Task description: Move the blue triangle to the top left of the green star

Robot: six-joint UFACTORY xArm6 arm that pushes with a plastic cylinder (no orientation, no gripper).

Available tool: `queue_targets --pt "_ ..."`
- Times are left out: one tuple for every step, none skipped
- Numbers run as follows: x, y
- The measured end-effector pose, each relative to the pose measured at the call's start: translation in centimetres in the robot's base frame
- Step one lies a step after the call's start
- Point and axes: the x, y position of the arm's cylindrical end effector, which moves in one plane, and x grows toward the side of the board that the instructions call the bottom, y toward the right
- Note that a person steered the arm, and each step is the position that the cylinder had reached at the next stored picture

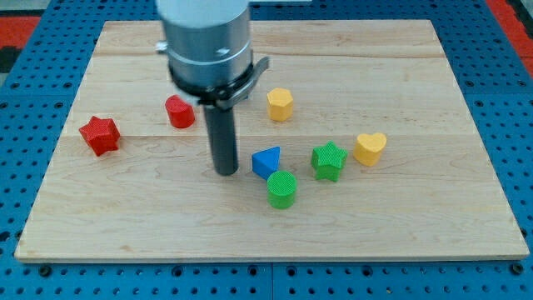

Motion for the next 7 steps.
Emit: queue_targets --pt "1.8 1.1" --pt "-1.2 4.7" --pt "-2.9 6.7" --pt "-3.1 7.8" --pt "-2.1 8.9" --pt "-1.0 9.4" --pt "-1.0 10.3"
